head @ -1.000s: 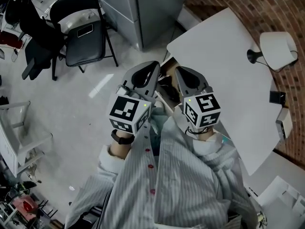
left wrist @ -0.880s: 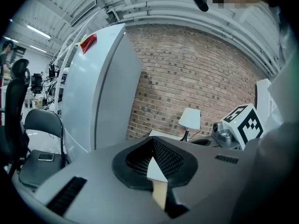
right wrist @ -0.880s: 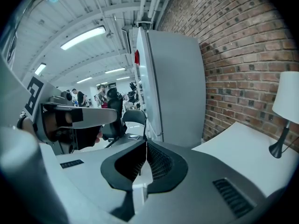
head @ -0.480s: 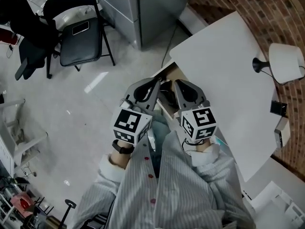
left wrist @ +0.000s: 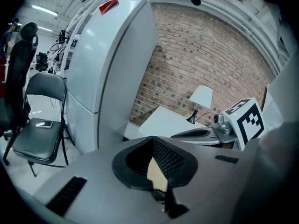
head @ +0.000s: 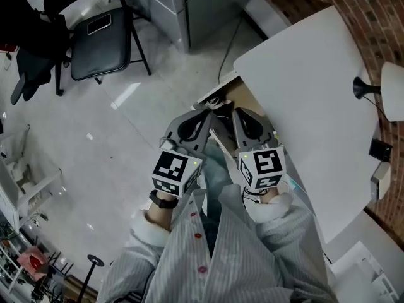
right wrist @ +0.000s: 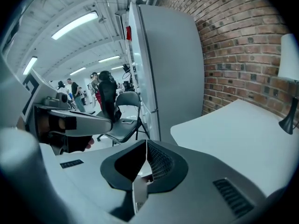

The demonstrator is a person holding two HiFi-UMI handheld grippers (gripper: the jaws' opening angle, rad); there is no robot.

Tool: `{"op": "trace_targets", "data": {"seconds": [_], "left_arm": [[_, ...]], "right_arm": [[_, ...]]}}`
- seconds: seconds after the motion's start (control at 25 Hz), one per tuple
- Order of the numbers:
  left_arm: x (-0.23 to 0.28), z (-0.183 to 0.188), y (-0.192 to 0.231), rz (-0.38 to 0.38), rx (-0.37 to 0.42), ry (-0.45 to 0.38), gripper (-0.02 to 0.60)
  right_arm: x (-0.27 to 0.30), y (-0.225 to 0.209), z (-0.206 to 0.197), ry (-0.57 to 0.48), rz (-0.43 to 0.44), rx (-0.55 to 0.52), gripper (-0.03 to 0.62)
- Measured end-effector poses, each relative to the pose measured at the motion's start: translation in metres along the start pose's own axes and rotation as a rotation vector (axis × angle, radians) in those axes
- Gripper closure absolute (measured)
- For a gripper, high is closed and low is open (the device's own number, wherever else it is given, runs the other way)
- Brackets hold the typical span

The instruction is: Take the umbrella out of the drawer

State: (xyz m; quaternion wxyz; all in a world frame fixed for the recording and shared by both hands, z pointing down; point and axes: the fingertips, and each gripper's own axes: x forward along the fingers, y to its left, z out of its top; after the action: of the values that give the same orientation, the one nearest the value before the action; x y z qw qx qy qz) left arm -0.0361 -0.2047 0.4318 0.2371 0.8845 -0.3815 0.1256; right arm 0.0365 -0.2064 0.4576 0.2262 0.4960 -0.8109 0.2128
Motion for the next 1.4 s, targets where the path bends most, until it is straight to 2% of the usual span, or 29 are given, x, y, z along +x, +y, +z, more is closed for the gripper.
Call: {"op": "trace_targets", "data": {"seconds": [0.48, 0.72, 0.84, 1.4], "left_arm": [[0.054, -0.082, 0.008, -0.052, 0.017, 0.115, 0.572], [0.078, -0.123, 0.012, -0.051, -0.023, 0.177, 0.574], [0.085, -0.144, 0.018, -0.04, -0.03, 0.208, 0.573], [0.101, -0.192, 0.031, -0.025, -0.077, 0.288, 0.574]], "right_arm": [[0.065, -0.014, -0.091, 0.116, 0.0, 0.028, 0.559], [0.091, -0.037, -0.141, 0.167, -0.054, 0.045, 0.559], [0.103, -0.043, -0.168, 0.207, -0.053, 0.055, 0.558], [0.13, -0.035, -0.256, 0.411, 0.016, 0.082, 0.557]]}}
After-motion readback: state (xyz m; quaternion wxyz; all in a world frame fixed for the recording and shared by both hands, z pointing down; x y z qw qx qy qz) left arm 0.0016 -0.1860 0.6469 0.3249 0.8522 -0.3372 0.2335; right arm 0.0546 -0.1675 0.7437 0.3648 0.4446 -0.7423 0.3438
